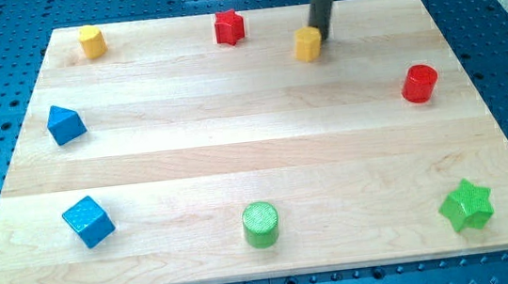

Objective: Place the red circle at the bottom right of the hexagon

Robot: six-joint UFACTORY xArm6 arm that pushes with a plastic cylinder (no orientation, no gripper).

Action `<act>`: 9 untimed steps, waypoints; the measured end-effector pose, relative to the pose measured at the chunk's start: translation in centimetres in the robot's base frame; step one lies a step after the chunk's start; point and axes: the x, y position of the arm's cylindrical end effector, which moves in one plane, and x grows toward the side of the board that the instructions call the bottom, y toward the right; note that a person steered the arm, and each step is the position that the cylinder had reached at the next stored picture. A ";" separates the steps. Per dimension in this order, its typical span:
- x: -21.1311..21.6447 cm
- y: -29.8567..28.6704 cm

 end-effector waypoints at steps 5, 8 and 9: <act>10.1 20.0; 13.5 11.9; 13.2 10.5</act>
